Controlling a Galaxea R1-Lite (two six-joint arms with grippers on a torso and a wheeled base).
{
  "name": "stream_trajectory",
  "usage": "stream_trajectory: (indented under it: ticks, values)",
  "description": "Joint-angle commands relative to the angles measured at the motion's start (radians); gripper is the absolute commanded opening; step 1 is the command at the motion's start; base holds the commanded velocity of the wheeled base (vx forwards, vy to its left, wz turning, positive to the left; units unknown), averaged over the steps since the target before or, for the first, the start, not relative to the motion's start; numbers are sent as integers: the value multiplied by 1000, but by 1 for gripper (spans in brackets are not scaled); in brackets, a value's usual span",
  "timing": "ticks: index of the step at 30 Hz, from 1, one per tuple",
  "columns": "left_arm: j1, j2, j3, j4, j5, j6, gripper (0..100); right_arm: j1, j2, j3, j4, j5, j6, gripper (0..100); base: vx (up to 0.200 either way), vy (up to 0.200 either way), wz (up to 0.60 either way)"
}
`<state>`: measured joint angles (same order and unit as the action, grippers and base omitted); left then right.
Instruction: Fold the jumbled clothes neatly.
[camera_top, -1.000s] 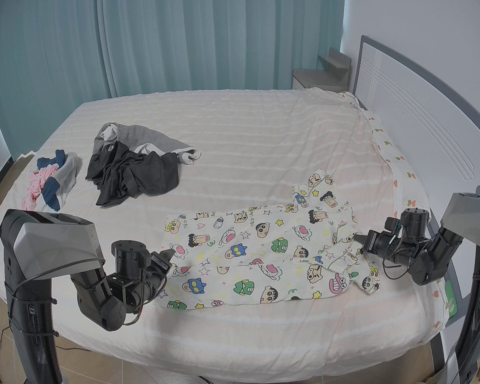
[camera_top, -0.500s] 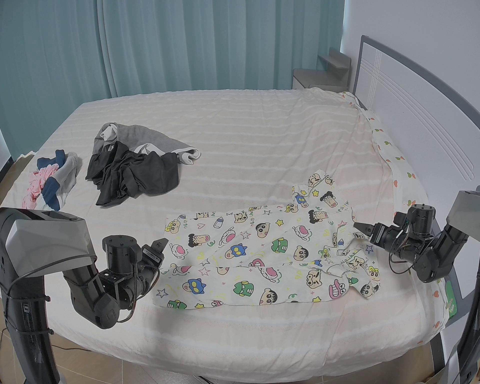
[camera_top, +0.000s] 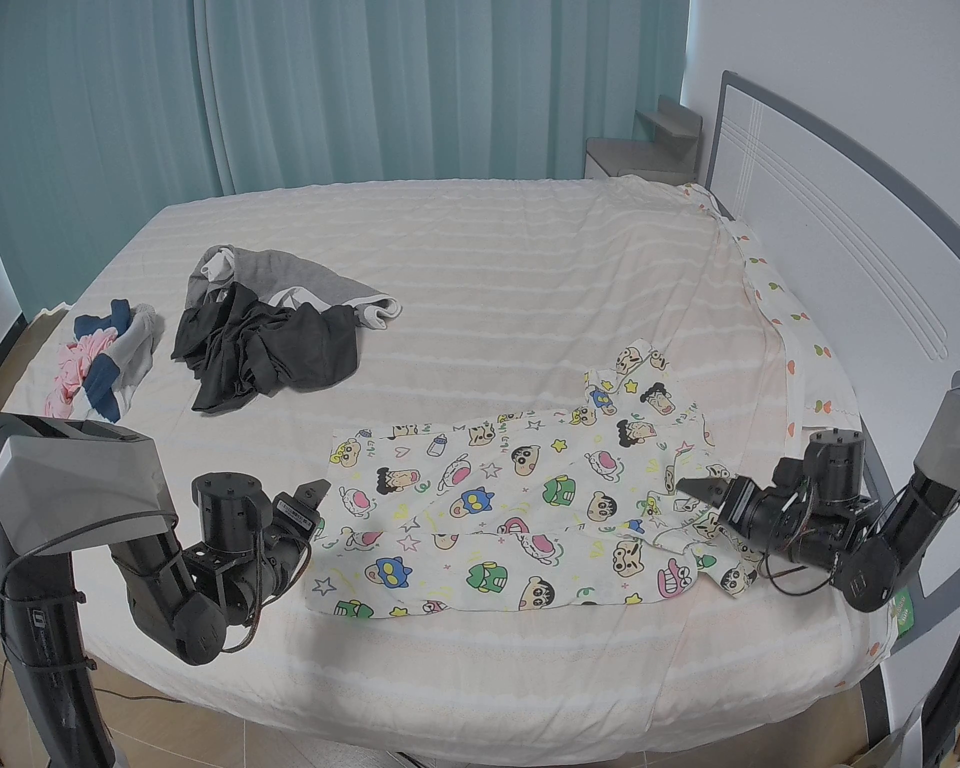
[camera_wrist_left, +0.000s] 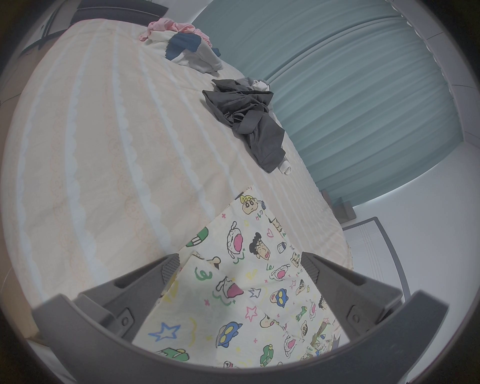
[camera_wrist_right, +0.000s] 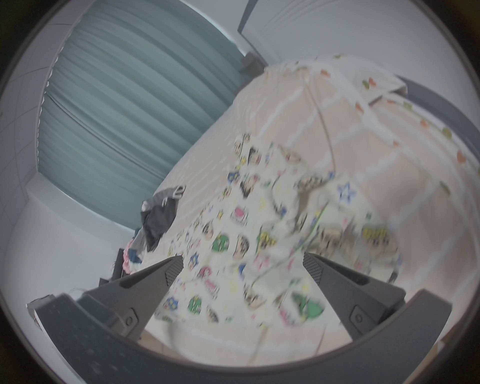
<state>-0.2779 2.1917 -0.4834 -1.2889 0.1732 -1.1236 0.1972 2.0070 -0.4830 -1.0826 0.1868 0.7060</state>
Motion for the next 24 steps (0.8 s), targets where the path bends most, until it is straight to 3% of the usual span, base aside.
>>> stream_trajectory:
  ticks: [1, 7, 19, 24]
  values:
    - [-6, -9, 22, -1, -1, -1, 100, 117, -5, 63, 6, -7, 53, 100, 0, 0, 0]
    - [-6, -9, 25, -1, -1, -1, 100, 168, 42, 60, 10, -18, 118, 100, 0, 0, 0]
    - [-6, -3, 25, -1, -1, -1, 100, 166, 130, 34, 4, -38, 122, 100, 0, 0, 0]
    - [-6, -3, 25, -1, -1, -1, 100, 130, 188, -40, 3, -93, 122, 100, 0, 0, 0]
